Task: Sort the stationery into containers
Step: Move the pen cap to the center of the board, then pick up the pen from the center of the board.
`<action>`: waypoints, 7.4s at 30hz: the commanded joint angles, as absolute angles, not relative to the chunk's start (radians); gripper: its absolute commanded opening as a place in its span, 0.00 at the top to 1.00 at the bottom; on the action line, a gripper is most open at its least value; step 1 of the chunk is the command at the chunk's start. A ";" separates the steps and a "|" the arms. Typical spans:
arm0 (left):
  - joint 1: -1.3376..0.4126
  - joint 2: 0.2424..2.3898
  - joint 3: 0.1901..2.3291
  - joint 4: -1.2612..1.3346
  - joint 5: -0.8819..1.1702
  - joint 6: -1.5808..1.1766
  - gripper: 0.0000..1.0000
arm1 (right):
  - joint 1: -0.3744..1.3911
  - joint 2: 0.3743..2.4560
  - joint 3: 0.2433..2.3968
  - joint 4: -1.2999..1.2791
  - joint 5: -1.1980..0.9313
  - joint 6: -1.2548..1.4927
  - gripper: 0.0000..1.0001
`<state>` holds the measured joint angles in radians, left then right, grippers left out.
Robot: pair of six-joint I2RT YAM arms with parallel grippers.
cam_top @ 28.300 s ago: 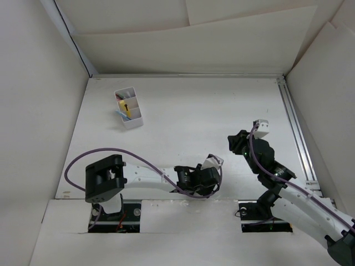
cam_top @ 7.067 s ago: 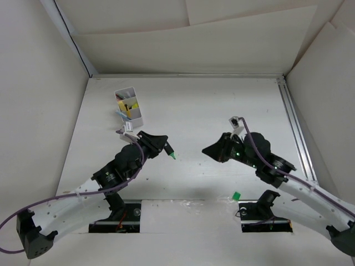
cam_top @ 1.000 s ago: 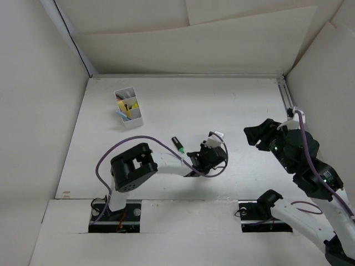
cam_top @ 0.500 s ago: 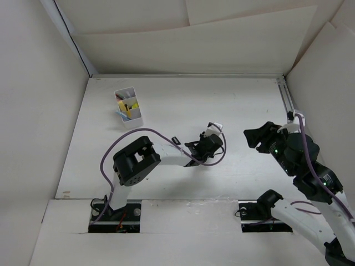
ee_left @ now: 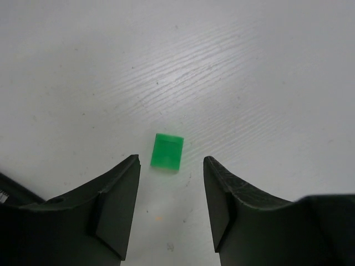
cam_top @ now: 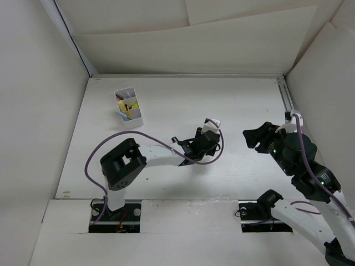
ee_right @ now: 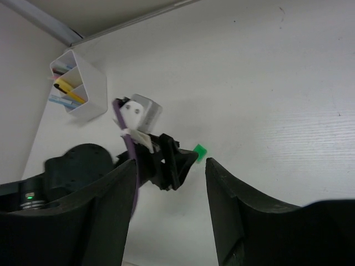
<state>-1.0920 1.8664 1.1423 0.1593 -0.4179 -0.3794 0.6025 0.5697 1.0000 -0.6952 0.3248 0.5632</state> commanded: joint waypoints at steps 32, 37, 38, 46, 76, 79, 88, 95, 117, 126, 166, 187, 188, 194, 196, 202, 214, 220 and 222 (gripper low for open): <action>-0.744 1.099 0.719 -0.116 -0.288 -0.801 0.65 | 0.804 1.368 0.859 -0.071 -0.068 0.394 0.39; -0.744 0.967 0.638 -0.094 -0.236 -0.781 0.65 | 0.848 1.578 0.952 -0.035 0.015 0.394 0.38; -0.744 0.947 0.623 -0.084 -0.227 -0.781 0.65 | 0.848 1.604 0.968 -0.035 0.037 0.394 0.38; -0.744 0.899 0.595 -0.135 -0.253 -0.821 0.55 | 0.883 1.775 1.051 -0.008 0.141 0.394 0.38; -0.744 0.862 0.499 -0.009 -0.052 -0.977 0.55 | 0.902 1.547 0.957 0.041 0.023 0.341 0.80; -0.744 0.842 0.476 0.027 -0.052 -1.005 0.55 | 0.911 1.513 0.945 0.041 -0.035 0.341 0.80; -0.744 0.874 0.486 0.109 -0.043 -1.045 0.54 | 0.940 1.482 0.927 0.041 -0.064 0.331 0.80; -0.744 0.904 0.477 0.137 -0.090 -1.055 0.55 | 0.950 1.433 0.907 0.041 -0.087 0.331 0.80; -0.744 0.925 0.468 0.225 -0.107 -1.066 0.82 | 0.959 1.422 0.897 0.087 -0.147 0.331 0.80; -0.744 0.925 0.477 0.202 -0.107 -1.046 0.74 | 0.959 1.390 0.897 0.087 -0.170 0.331 0.80; -0.744 0.871 0.394 0.262 -0.086 -1.147 1.00 | 0.897 1.213 0.798 0.074 -0.268 0.347 0.19; -0.744 0.900 0.383 0.322 0.018 -1.157 1.00 | 0.937 1.384 0.884 0.074 -0.262 0.337 0.63; -0.744 0.900 0.383 0.312 0.034 -1.146 1.00 | 0.937 1.384 0.884 0.074 -0.262 0.337 0.73; -0.744 0.891 0.423 0.203 0.095 -1.048 0.80 | 0.937 1.374 0.884 0.046 -0.262 0.314 0.84; -0.744 0.881 0.433 0.160 0.124 -1.020 0.76 | 0.937 1.374 0.884 0.014 -0.262 0.282 0.84; -0.744 0.853 0.462 0.078 0.167 -0.957 0.76 | 0.937 1.374 0.902 -0.072 -0.325 0.203 0.85; -0.744 0.838 0.491 0.009 0.198 -0.913 0.82 | 0.937 1.325 0.900 -0.150 -0.347 0.147 0.85; -0.744 0.824 0.491 0.009 0.219 -0.913 0.66 | 0.937 1.304 0.900 -0.179 -0.327 0.129 0.85; -0.744 0.824 0.491 0.009 0.228 -0.913 0.62 | 0.937 1.304 0.900 -0.189 -0.327 0.120 0.85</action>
<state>-0.7448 0.8391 0.4721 0.0235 0.2043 -0.9386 0.9337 1.3331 0.8688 -0.1715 -0.3435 0.1532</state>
